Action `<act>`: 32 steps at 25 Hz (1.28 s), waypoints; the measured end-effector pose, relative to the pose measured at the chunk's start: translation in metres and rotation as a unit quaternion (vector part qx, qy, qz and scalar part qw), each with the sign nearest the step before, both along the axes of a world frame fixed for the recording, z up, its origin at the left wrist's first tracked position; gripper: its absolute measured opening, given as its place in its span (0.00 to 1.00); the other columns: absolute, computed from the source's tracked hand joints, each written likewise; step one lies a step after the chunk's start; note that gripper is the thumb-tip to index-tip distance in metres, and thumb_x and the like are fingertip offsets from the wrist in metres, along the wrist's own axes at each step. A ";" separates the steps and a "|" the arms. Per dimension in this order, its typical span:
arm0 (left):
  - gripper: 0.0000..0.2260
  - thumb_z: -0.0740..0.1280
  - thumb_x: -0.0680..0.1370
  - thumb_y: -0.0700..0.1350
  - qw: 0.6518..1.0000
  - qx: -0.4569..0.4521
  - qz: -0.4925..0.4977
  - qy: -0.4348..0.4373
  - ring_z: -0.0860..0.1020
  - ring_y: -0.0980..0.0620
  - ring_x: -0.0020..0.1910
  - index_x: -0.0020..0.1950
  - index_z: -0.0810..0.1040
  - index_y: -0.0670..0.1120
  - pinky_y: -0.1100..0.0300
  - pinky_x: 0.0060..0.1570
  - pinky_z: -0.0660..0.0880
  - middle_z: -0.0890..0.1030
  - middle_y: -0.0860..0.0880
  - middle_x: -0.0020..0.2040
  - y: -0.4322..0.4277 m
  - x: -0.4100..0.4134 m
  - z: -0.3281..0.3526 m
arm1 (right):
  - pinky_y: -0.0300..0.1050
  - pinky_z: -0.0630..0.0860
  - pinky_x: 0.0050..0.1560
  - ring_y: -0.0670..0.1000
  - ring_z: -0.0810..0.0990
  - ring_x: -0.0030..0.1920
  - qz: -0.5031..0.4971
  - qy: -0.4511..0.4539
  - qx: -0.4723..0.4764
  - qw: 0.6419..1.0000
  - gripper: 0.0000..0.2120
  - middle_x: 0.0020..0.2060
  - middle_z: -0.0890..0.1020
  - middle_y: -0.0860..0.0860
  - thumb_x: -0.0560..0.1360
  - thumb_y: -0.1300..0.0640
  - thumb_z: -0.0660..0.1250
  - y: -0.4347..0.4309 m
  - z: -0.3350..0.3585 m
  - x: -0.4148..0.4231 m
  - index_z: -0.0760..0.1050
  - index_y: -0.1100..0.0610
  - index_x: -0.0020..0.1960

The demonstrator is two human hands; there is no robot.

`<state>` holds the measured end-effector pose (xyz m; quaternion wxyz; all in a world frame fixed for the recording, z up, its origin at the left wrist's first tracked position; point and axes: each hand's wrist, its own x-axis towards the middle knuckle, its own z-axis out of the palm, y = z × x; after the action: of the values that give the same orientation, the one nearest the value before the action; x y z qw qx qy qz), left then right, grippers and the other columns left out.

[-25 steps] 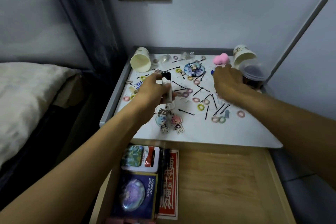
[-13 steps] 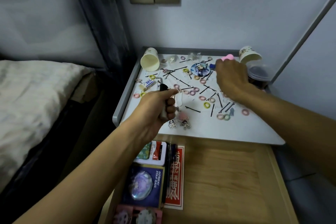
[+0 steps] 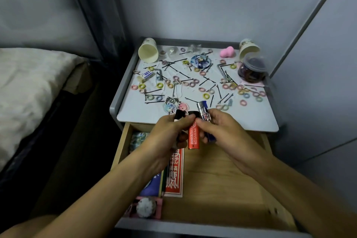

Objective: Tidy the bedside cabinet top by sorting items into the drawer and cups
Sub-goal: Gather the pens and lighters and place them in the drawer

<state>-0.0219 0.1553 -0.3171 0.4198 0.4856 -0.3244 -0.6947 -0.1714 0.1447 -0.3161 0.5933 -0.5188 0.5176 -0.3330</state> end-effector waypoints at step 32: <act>0.08 0.73 0.74 0.45 0.996 0.007 0.022 -0.089 0.66 0.55 0.25 0.42 0.75 0.44 0.64 0.24 0.65 0.71 0.50 0.31 0.000 0.020 -0.016 | 0.37 0.72 0.33 0.45 0.79 0.37 0.088 0.014 0.060 0.994 0.09 0.41 0.85 0.52 0.78 0.55 0.67 0.013 -0.019 0.000 0.80 0.59 0.53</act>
<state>-0.0022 0.1553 -0.3330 0.4011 0.5553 -0.3449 -0.6418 -0.1718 0.1579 -0.3355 0.6429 -0.5304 0.4973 -0.2408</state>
